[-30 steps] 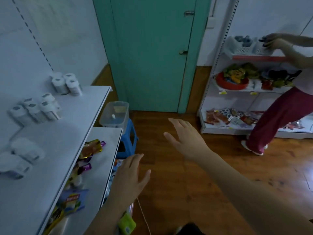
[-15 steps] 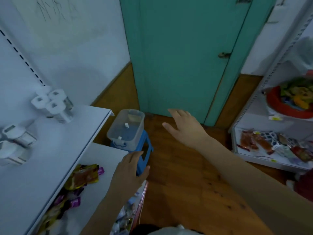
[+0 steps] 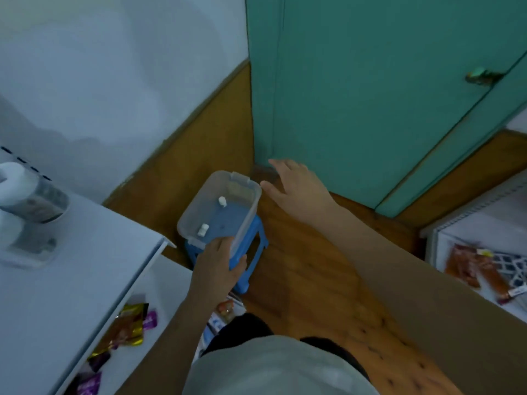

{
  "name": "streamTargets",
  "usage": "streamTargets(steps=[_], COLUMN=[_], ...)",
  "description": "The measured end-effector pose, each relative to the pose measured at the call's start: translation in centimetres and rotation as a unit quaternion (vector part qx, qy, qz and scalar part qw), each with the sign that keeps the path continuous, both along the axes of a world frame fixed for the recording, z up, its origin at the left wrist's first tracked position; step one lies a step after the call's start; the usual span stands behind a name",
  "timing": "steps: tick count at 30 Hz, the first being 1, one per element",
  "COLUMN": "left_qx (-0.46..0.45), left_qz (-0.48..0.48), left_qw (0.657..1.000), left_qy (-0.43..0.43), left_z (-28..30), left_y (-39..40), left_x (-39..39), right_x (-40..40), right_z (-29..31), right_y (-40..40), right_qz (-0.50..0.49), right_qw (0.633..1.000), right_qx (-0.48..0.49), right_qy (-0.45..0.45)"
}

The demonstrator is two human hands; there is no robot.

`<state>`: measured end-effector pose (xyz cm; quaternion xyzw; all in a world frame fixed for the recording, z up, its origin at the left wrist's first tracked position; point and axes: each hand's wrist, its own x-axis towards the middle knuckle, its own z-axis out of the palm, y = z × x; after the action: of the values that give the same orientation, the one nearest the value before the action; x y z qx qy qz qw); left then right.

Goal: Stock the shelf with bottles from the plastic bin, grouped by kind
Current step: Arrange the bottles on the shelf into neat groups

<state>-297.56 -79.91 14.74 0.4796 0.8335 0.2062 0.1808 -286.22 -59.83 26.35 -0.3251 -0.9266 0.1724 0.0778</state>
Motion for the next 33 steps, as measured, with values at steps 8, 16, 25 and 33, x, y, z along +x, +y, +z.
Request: streamTargets(steps=[8,16,25,33], left_qx=[-0.028,-0.054,-0.148,-0.181], left_qz=[0.126,0.341,0.490,0.506], left_qw=[0.989,0.935,0.847,0.823], left_qy=[-0.071,-0.086,-0.142,-0.184], left_z=[-2.7,-6.8,-11.1,-21.0], left_y=[5.5,8.9,16.4,17.7], left_x=[-6.2,-11.0,-12.4,-15.7], right_x=[-10.2,-22.5,-32.0,-34.9], right_z=[-4.5,-11.4,-19.0,-32.3], right_y=[8.0,14.9,20.1,21.4], right_qz=[0.091,0.282,0.471,0.474], right_qw=[0.994,0.951,0.849,0.814], right_qx=[-0.024,-0.038,-0.035,-0.026], right_qy=[-0.056,-0.121,-0.238,-0.334])
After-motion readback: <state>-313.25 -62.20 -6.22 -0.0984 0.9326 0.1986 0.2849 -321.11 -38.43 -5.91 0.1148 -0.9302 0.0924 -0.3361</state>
